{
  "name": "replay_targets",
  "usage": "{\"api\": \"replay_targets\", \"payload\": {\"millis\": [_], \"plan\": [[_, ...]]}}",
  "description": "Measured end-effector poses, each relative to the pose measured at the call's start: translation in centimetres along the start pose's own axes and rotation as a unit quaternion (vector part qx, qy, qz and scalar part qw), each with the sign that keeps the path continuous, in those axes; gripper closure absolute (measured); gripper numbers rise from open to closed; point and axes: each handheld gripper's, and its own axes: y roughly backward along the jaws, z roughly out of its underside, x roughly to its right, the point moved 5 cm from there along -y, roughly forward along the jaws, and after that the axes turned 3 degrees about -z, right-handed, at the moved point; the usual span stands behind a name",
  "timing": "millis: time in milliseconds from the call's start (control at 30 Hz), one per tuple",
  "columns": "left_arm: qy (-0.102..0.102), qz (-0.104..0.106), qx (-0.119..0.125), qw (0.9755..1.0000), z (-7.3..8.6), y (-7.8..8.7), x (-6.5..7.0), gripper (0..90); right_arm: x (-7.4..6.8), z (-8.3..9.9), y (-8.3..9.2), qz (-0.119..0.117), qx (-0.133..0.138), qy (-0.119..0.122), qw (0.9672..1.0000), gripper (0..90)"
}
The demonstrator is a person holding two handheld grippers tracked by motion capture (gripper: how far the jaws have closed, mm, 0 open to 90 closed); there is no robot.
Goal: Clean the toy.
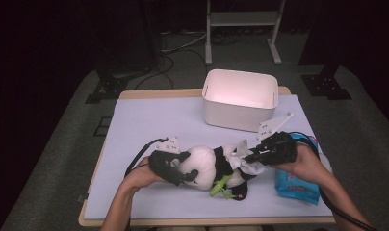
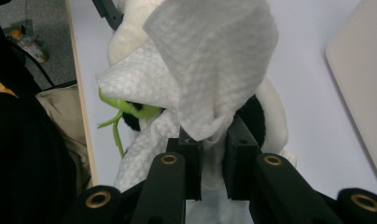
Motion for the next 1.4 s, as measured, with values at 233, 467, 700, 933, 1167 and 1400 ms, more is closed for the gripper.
{"api": "replay_targets", "payload": {"millis": [233, 467, 700, 933, 1167, 1400], "plan": [[-0.003, -0.002, 0.004, 1.0000, -0.2, 0.0, 0.1, 19.4, -0.4, 1.8, 0.9, -0.006, 0.003, -0.010, 0.9999, 78.8], [-0.008, -0.003, 0.004, 1.0000, -0.5, 0.0, 0.3, 19.6, -0.4, 0.7, 0.7, -0.005, 0.002, -0.001, 1.0000, 78.8], [-0.012, -0.002, 0.009, 0.9999, -0.9, 0.1, 0.7, 19.6, -0.3, -2.9, -1.7, -0.021, -0.007, 0.024, 0.9995, 78.9], [-0.020, -0.003, 0.020, 0.9996, -1.5, 0.2, 1.0, 19.6, -0.3, -5.3, -4.3, -0.037, -0.015, 0.033, 0.9987, 78.5], [-0.022, 0.000, 0.026, 0.9994, -1.5, 0.4, 1.0, 19.7, -0.2, -5.1, -4.4, -0.037, -0.017, 0.034, 0.9986, 78.8], [-0.021, 0.003, 0.034, 0.9992, -1.7, 0.4, 1.3, 22.0, 0.2, -3.6, -3.3, -0.038, -0.006, 0.016, 0.9991, 78.8]]}}
